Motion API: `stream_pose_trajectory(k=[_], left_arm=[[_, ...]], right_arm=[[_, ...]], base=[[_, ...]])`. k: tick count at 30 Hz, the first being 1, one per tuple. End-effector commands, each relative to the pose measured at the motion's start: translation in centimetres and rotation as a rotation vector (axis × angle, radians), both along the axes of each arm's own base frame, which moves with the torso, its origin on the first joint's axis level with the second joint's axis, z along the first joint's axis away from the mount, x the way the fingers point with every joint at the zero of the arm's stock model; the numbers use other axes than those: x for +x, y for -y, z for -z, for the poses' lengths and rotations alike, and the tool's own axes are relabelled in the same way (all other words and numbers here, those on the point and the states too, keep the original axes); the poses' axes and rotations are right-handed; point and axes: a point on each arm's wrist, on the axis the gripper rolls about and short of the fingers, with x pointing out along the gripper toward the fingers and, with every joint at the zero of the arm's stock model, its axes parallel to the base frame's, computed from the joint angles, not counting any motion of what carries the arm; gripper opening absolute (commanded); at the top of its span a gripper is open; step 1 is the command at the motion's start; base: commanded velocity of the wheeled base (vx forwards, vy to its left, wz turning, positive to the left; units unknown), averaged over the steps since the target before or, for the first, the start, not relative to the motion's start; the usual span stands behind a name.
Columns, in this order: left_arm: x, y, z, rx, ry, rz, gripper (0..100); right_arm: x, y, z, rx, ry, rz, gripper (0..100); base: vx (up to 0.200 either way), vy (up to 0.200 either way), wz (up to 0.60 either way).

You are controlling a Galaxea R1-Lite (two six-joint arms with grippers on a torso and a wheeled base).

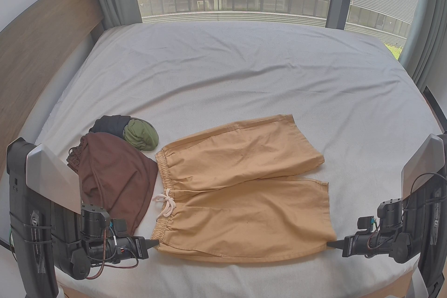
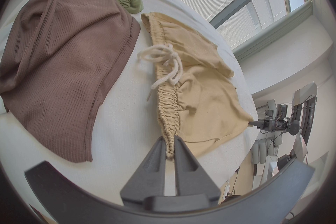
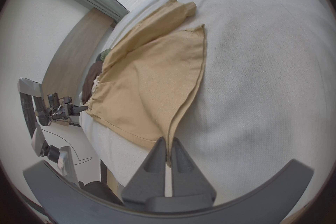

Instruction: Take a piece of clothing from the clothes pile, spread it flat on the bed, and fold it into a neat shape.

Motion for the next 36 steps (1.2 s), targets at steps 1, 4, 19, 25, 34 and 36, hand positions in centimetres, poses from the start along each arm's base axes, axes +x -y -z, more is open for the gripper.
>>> stream_pose_trajectory(k=[1,4,19,25,34,36], left_arm=[[0.6,0.3,-0.9,-0.018,0.053,0.001,0],[1.2,0.6,-1.6,-0.048,0.081,-0.013,0],[3.3,1.5,-4.3,-0.190,0.157,-0.091,0],[4.0,1.7,-4.4,-0.194,0.177,-0.127,0],[4.6,1.9,-4.8,-0.227,0.188,-0.158,0],[4.8,1.9,-4.9,-0.231,0.193,-0.161,0]], right_arm=[[0.6,0.0,-1.2,0.027,0.069,-0.014,0],[1.3,-0.1,-2.1,0.050,0.117,-0.010,0],[3.4,-0.1,-5.0,0.150,0.234,0.038,0],[4.6,-0.1,-5.7,0.183,0.274,0.058,0],[5.7,0.2,-6.2,0.199,0.311,0.080,0],[6.4,0.3,-6.4,0.213,0.327,0.089,0]], base=[[0.000,0.000,0.00],[0.000,0.000,0.00],[0.000,0.000,0.00],[0.000,0.000,0.00],[0.000,0.000,0.00],[0.000,0.000,0.00]])
